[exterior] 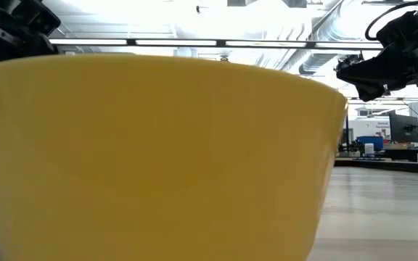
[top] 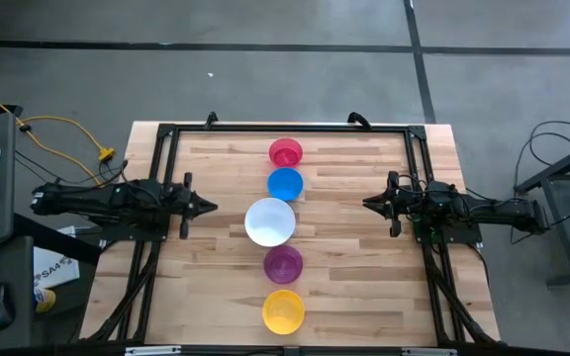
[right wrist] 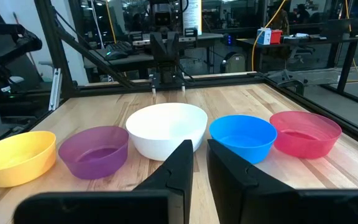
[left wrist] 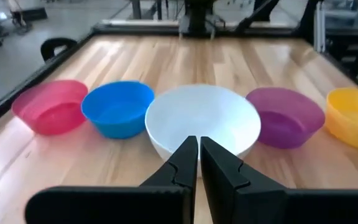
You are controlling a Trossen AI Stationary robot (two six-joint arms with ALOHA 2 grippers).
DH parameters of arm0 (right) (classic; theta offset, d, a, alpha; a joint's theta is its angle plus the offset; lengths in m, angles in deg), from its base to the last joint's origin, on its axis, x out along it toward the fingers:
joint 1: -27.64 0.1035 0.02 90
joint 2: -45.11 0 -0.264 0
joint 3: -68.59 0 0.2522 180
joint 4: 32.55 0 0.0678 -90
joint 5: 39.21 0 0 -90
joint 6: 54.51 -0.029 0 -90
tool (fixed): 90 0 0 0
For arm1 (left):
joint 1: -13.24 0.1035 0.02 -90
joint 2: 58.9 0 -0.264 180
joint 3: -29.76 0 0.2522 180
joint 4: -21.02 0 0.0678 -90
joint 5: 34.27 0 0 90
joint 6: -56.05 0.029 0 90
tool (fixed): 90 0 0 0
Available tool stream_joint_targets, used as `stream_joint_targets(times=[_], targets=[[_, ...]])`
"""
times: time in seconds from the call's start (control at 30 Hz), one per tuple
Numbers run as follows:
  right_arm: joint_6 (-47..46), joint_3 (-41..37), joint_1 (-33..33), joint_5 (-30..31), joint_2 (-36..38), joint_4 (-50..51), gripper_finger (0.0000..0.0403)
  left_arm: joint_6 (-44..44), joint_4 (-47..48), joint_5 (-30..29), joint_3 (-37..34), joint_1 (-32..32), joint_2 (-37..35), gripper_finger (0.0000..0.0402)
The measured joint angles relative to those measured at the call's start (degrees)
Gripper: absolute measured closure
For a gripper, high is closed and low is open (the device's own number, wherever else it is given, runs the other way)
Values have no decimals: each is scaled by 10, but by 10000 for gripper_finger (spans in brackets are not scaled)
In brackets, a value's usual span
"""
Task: Nest bowls inside each other
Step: Stack the red bowl on the white bowl
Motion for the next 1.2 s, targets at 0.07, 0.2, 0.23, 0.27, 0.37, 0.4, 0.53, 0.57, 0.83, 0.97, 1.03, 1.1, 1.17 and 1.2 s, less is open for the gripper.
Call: stream_joint_targets(times=[0.07,0.2,0.23,0.27,0.37,0.4,0.53,0.57,0.83,0.97,1.03,1.1,1.17,1.2], targets=[[0,0,0,0,0,0,364,1,4,0,11,0,30,382],[0,0,0,0,0,0,364,15,1,0,49,0,112,382],[0,0,0,0,0,0,364,20,3,-1,61,0,135,382],[0,0,0,0,0,0,364,24,2,-3,74,0,159,382],[0,0,0,0,0,0,364,42,11,-26,117,0,232,382],[0,0,0,0,0,0,364,48,18,-38,131,0,255,382],[0,0,0,0,0,0,364,75,43,-86,187,0,332,382],[0,0,0,0,0,0,364,83,51,-96,198,0,347,382],[0,0,0,0,0,0,364,173,73,-64,263,77,441,382],[0,0,0,0,0,0,364,221,72,52,282,158,460,382],[0,0,0,0,0,0,364,245,73,92,290,195,466,382],[0,0,0,0,0,0,364,265,72,119,301,226,472,382],[0,0,0,0,0,0,364,287,74,138,311,250,478,382],[0,0,0,0,0,0,364,298,79,142,318,260,483,382]])
